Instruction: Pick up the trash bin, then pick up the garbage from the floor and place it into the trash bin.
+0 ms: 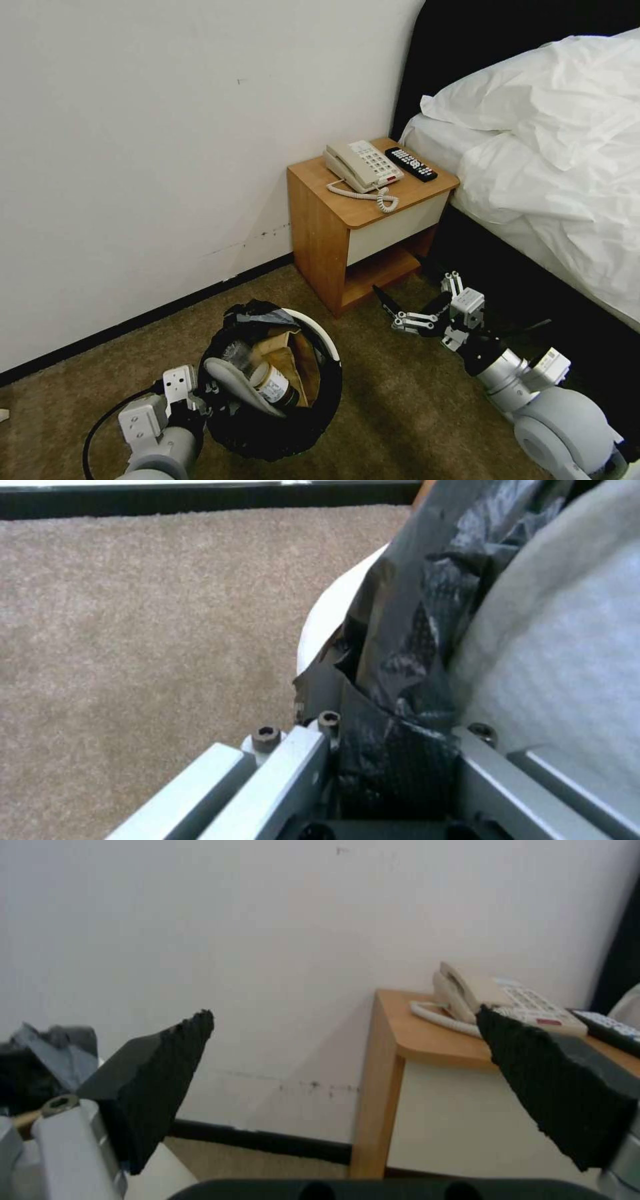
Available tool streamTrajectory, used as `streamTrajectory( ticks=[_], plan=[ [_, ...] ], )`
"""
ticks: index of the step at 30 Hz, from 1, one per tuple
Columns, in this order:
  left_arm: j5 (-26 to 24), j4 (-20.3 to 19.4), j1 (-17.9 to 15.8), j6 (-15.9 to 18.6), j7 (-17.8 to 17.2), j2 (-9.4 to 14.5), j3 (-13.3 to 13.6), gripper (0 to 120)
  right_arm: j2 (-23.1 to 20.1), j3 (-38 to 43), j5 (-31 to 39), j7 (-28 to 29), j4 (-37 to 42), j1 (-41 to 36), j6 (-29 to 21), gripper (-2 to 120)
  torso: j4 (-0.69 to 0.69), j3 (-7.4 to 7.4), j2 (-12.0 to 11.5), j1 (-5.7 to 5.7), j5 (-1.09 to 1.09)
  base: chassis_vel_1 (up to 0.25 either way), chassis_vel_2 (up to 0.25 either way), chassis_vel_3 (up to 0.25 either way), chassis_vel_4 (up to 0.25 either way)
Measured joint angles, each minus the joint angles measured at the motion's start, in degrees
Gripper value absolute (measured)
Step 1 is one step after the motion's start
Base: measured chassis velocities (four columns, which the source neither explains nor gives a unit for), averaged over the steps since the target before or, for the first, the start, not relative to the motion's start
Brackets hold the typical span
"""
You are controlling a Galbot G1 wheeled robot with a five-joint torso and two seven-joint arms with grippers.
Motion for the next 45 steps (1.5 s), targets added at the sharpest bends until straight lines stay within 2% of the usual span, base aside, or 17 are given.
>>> streamTrajectory(
  ticks=[16,45],
  plan=[
    [4.7,-0.3,1.0,-1.1,2.3,-3.2,0.2,0,1.5,1.4,-1.3,-0.6,0.5,-2.3,0.2,100,0.01,0.01,0.0,0.0,0.0,0.0,0.0,0.0,0.0],
    [4.5,0.4,0.6,-1.4,2.6,-3.3,0.1,0,2.5,0.7,-1.4,-0.5,0.3,-2.5,-0.2,100,0.0,0.01,0.0,0.0,0.0,0.0,0.0,0.0,0.0]
  ],
)
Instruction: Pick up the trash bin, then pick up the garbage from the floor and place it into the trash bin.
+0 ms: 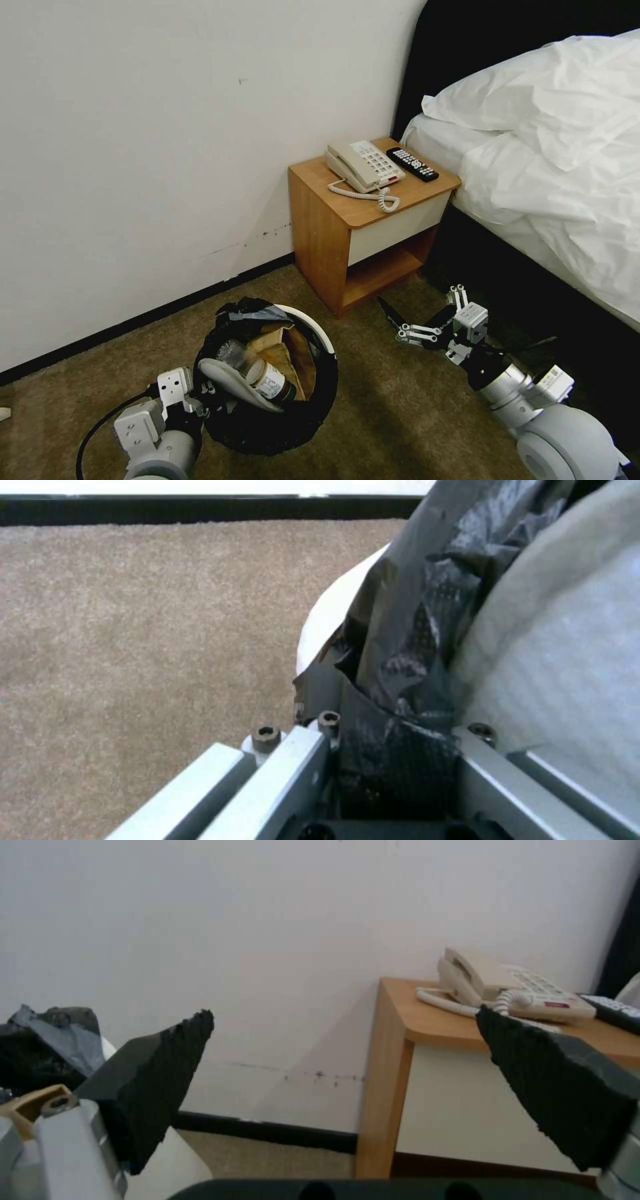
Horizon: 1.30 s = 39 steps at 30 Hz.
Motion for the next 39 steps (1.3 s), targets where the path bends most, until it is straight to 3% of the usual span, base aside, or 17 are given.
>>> streamTrajectory(
  ticks=[39],
  plan=[
    [-0.1,0.3,-0.1,-0.4,0.0,0.5,-0.2,0,-0.3,-1.6,1.0,0.2,-1.0,2.0,-0.3,100,0.0,0.0,0.0,0.0,0.0,0.007,0.005,0.006,0.006]
  ],
)
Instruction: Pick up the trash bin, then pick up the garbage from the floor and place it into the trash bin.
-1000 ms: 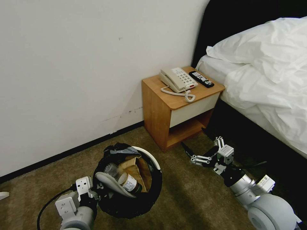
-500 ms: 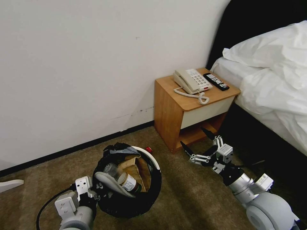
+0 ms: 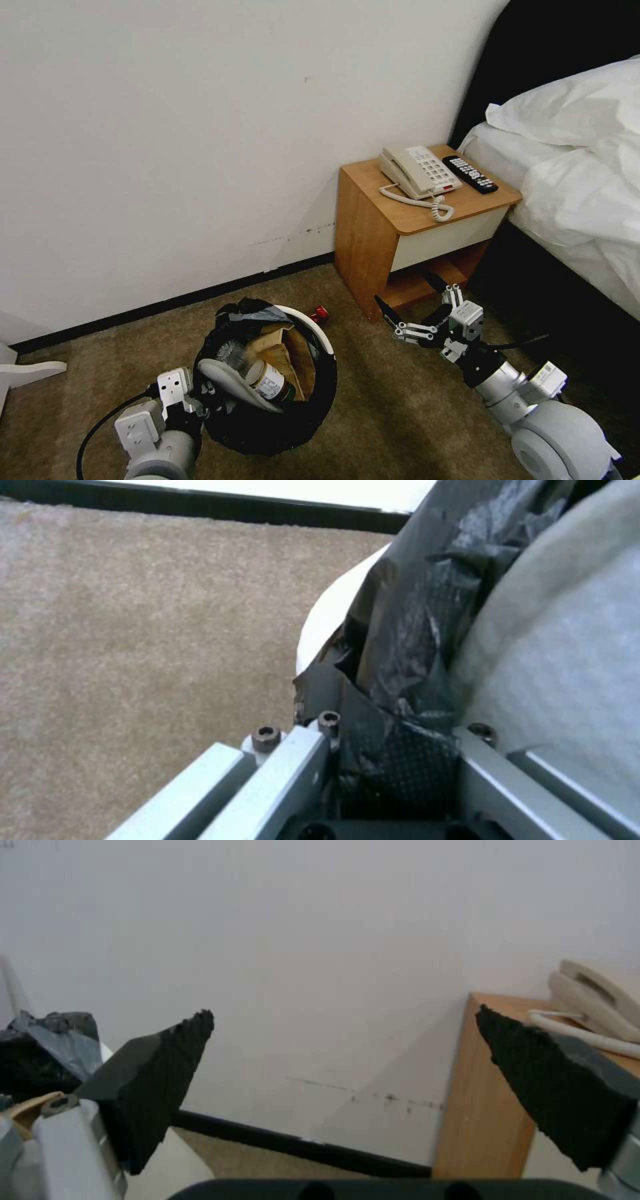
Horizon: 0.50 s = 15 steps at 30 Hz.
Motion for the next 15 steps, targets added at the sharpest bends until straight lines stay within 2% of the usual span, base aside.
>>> streamTrajectory(
  ticks=[9,15],
  plan=[
    [0.0,0.0,0.0,0.0,0.1,-0.1,0.0,0,0.1,-0.1,0.1,0.0,-0.1,0.1,-0.1,100,-0.01,0.0,0.0,0.0,0.0,0.0,0.0,0.0,0.0],
    [0.0,0.0,0.0,0.0,0.1,-0.1,-0.1,0,0.2,-0.3,0.1,0.0,-0.2,0.3,-0.1,100,0.0,0.0,0.0,0.0,0.0,0.049,0.067,0.054,0.052]
  ],
)
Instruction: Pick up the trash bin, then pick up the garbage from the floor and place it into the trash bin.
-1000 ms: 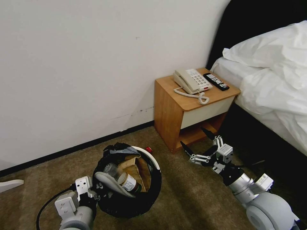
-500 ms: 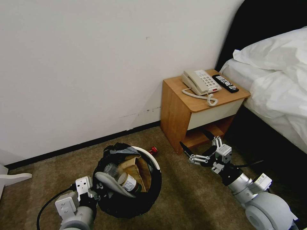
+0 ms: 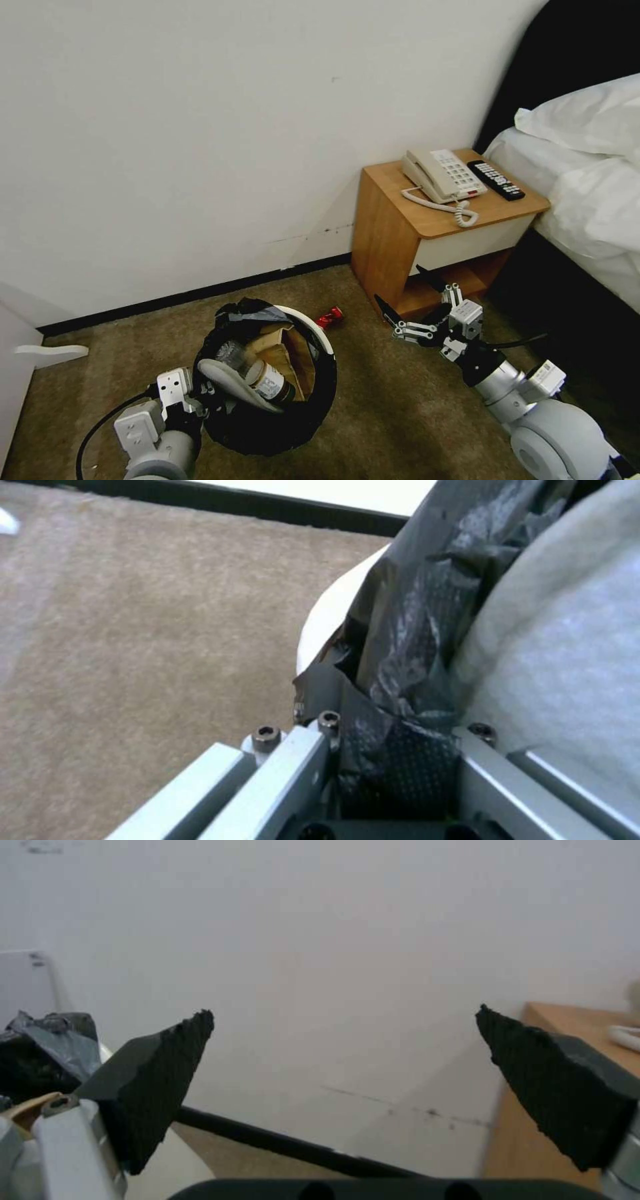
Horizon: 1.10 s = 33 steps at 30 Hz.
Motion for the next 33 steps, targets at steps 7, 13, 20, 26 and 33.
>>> streamTrajectory(
  ticks=[7,13,20,26,33],
  plan=[
    [0.0,0.0,-0.1,0.0,0.0,0.0,0.0,0,0.0,-0.1,0.0,0.0,-0.1,0.1,-0.1,100,0.0,0.0,0.0,0.0,0.0,0.086,0.087,0.075,0.084],
    [-0.1,0.1,-0.2,0.0,0.0,0.0,0.0,0,0.1,-0.2,0.1,0.0,-0.2,0.2,-0.1,100,0.0,0.0,0.0,0.0,0.0,0.115,0.106,0.107,0.11],
    [-0.2,0.2,-0.3,0.0,0.0,0.0,0.0,0,0.1,-0.4,0.1,0.0,-0.3,0.4,-0.1,100,0.0,0.0,0.0,0.0,0.0,0.138,0.121,0.122,0.124],
    [-0.1,0.2,-0.3,0.1,0.0,-0.1,-0.1,0,0.2,-0.7,0.1,0.0,-0.5,0.6,-0.2,100,0.01,0.0,0.0,0.0,0.0,0.132,0.134,0.137,0.127],
    [0.6,0.5,-0.4,-0.2,-0.3,0.0,-0.1,0,0.3,-0.8,0.1,0.1,-0.7,0.8,-0.2,100,0.03,0.0,0.0,0.0,0.0,0.113,0.116,0.108,0.116]
  ],
)
